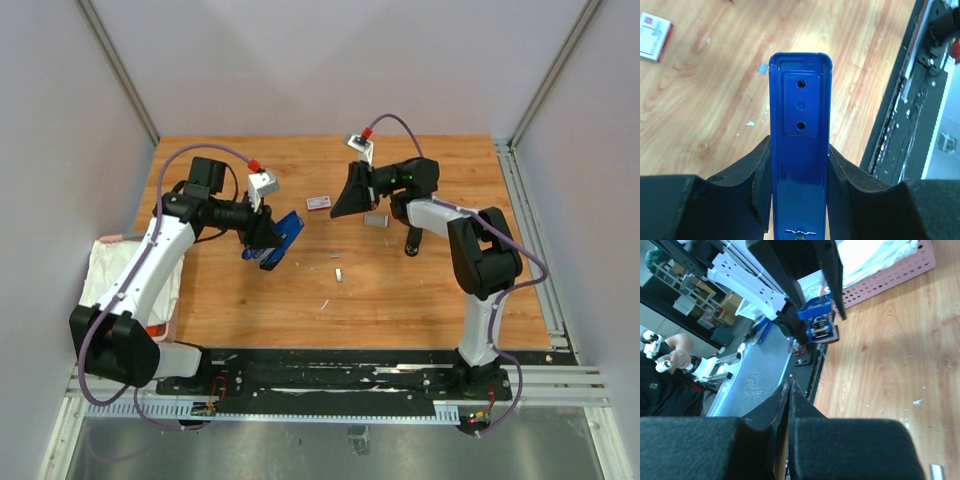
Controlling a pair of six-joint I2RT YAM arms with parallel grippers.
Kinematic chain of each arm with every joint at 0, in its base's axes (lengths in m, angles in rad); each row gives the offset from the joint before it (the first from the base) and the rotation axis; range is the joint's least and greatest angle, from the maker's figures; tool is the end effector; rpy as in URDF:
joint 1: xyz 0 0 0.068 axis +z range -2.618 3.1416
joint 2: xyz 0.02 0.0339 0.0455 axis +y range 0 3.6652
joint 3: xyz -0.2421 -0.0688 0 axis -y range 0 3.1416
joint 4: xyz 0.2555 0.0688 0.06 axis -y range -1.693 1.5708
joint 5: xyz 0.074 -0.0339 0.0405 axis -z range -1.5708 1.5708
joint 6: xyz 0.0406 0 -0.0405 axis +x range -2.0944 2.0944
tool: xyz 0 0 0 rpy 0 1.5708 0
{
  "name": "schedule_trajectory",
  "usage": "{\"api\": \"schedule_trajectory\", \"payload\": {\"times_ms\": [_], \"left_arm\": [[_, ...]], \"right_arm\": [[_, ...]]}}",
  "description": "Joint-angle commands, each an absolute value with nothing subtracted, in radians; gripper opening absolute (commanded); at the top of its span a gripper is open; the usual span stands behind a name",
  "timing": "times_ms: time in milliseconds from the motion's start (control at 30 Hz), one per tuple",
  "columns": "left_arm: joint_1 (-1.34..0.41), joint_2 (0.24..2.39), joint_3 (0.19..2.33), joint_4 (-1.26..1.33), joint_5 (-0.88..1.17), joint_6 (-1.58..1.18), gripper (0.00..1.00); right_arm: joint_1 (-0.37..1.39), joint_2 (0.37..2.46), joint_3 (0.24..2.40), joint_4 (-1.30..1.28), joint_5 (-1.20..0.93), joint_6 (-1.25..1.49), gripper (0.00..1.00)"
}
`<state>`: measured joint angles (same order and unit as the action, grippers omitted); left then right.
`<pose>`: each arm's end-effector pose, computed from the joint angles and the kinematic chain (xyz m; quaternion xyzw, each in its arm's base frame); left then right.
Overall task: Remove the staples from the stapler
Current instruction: Unload the staple at the center of the board.
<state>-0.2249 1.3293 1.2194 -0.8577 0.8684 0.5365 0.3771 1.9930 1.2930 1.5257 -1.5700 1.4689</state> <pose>0.2655 -0.0925 0.2976 0.4379 0.7578 -0.3550 0.3285 0.3602 0.1863 0.2700 -0.4290 0.5619 0.6806 0.1924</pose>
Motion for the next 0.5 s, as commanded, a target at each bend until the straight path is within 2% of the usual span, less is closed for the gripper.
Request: {"api": "schedule_trajectory", "payload": {"times_ms": [0,33,67,100,167,300,400,467], "left_arm": [[-0.225,1.224,1.187,-0.552,0.890,0.313,0.00],[-0.225,1.199,1.171,-0.490,0.885,0.266,0.00],[-0.225,1.171,1.153,-0.428,0.880,0.224,0.00],[-0.225,1.156,1.144,-0.380,0.872,0.193,0.00],[-0.225,1.153,1.150,-0.331,0.863,0.145,0.00],[-0.225,1.168,1.148,-0.260,0.828,0.054,0.00],[-0.225,1.179,1.140,-0.209,0.863,-0.027,0.00],[-0.225,1.190,1.150,-0.193,0.917,-0.063,0.00]], "right_arm": [[0.410,1.878,1.218,1.580,-1.556,1.508,0.01],[0.410,1.839,1.178,1.575,-1.483,1.484,0.04],[0.406,1.776,1.136,1.567,-1.396,1.461,0.20],[0.402,1.718,1.095,1.545,-1.323,1.419,0.30],[0.402,1.595,1.024,1.384,-1.226,1.237,0.35],[0.419,1.357,0.953,0.722,-1.011,0.614,0.51],[0.447,1.347,0.982,0.363,-0.880,0.277,0.60],[0.492,1.361,0.975,0.241,-0.806,0.050,0.66]]}}
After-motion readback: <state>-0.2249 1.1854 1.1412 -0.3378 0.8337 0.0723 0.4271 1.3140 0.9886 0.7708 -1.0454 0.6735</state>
